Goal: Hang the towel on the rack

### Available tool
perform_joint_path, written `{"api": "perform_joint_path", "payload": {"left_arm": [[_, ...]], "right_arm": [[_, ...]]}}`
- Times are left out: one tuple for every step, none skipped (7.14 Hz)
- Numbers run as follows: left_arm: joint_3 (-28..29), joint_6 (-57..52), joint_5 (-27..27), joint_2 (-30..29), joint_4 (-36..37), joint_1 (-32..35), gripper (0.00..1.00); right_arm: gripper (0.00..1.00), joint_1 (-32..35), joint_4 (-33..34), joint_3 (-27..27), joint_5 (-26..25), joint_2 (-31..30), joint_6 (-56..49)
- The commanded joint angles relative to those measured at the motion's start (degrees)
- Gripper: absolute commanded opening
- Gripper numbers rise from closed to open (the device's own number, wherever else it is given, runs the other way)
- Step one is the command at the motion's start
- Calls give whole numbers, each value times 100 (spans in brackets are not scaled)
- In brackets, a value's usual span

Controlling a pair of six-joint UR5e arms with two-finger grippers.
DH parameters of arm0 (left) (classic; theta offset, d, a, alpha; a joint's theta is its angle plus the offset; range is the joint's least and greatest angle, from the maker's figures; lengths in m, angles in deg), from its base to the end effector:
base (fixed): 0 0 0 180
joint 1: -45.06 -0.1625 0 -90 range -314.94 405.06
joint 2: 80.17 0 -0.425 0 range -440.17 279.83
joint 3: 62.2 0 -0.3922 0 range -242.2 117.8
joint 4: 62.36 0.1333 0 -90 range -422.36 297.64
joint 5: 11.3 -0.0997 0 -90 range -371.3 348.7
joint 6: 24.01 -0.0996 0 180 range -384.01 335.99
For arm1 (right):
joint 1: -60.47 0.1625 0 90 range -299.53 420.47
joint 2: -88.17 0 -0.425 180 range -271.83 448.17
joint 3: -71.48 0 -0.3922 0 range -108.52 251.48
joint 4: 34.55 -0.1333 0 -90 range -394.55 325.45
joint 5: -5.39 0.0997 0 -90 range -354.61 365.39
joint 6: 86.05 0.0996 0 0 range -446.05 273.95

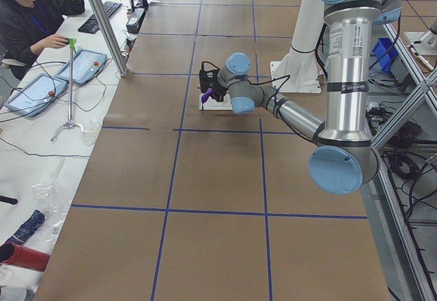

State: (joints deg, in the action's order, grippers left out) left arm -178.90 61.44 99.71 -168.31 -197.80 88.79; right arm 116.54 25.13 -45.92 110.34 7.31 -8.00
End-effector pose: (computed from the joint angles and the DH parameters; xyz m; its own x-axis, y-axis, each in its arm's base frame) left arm 0.2673 -0.3908 0.3600 0.2749 -0.1605 -0.9480 0.3808 0.9235 -0.0459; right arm -0.1955 -0.4835 0.2947 0.3532 0.1666 0.9206 -0.6093 0.7877 0.0912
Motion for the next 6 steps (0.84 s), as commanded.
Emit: {"api": "perform_joint_path", "payload": {"left_arm": [[33, -2, -18, -1, 0, -14, 100], [33, -2, -18, -1, 0, -14, 100], [33, -45, -26, 7, 0, 12, 100], [33, -542, -26, 112, 9, 73, 100], [33, -886, -26, 217, 9, 187, 100], [42, -1298, -26, 401, 9, 440, 100]], "right_arm": [[100, 1, 0, 6, -1, 0, 0], [100, 1, 0, 6, -1, -9, 0], [100, 27, 9, 23, 25, -9, -61], [100, 149, 383, 15, 43, -9, -636], [100, 289, 865, 15, 43, -26, -1390], [100, 465, 1418, 23, 26, -9, -2154]]}}
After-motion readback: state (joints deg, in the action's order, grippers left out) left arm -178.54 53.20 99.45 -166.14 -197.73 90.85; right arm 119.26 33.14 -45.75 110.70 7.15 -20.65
